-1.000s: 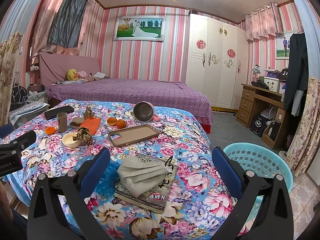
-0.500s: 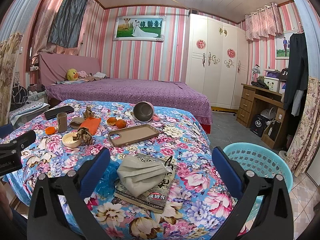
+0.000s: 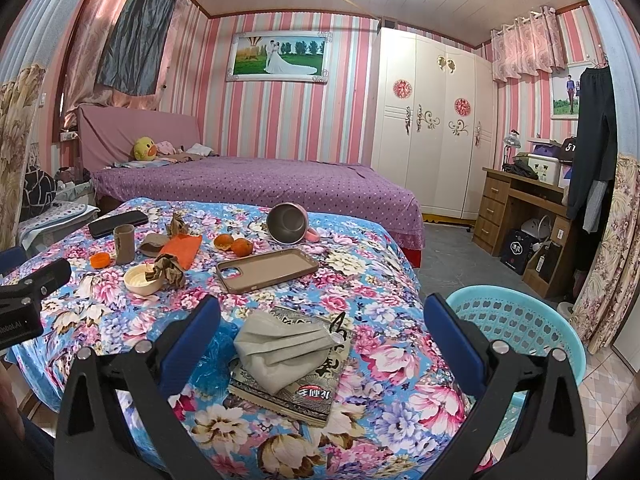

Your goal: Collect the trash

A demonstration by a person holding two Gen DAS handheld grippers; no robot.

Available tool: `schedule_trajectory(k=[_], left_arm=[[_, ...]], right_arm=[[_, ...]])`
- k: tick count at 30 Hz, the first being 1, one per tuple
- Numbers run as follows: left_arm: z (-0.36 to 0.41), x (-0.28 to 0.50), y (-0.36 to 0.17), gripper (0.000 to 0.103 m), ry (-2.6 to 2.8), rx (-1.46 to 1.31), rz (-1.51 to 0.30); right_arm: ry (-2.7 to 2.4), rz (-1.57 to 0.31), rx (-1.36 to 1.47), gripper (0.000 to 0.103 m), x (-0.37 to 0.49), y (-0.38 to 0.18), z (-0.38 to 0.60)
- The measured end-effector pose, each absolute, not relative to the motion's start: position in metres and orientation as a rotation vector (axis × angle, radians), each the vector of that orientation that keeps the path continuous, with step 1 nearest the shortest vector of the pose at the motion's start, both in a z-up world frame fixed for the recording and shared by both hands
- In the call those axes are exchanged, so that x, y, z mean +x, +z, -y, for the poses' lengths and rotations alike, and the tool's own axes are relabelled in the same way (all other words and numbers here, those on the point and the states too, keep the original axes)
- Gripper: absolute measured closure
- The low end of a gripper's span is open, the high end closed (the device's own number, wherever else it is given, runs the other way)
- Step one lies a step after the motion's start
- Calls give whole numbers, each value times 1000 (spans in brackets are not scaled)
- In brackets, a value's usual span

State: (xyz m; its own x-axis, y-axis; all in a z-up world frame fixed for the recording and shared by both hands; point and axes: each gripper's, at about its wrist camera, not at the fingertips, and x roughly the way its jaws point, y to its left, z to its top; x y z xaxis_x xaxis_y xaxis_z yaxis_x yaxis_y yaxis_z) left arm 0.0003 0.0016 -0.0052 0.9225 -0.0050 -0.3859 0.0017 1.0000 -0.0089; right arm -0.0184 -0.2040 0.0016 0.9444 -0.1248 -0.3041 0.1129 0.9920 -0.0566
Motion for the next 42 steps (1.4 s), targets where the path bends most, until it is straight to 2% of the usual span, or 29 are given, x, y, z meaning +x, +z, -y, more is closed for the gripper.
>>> schedule_trajectory(k=[42], left_arm=[[-7,3,-9,5,-1,-7,-401]], right_arm=[[-123,-321,-24,4,-16,0,210]])
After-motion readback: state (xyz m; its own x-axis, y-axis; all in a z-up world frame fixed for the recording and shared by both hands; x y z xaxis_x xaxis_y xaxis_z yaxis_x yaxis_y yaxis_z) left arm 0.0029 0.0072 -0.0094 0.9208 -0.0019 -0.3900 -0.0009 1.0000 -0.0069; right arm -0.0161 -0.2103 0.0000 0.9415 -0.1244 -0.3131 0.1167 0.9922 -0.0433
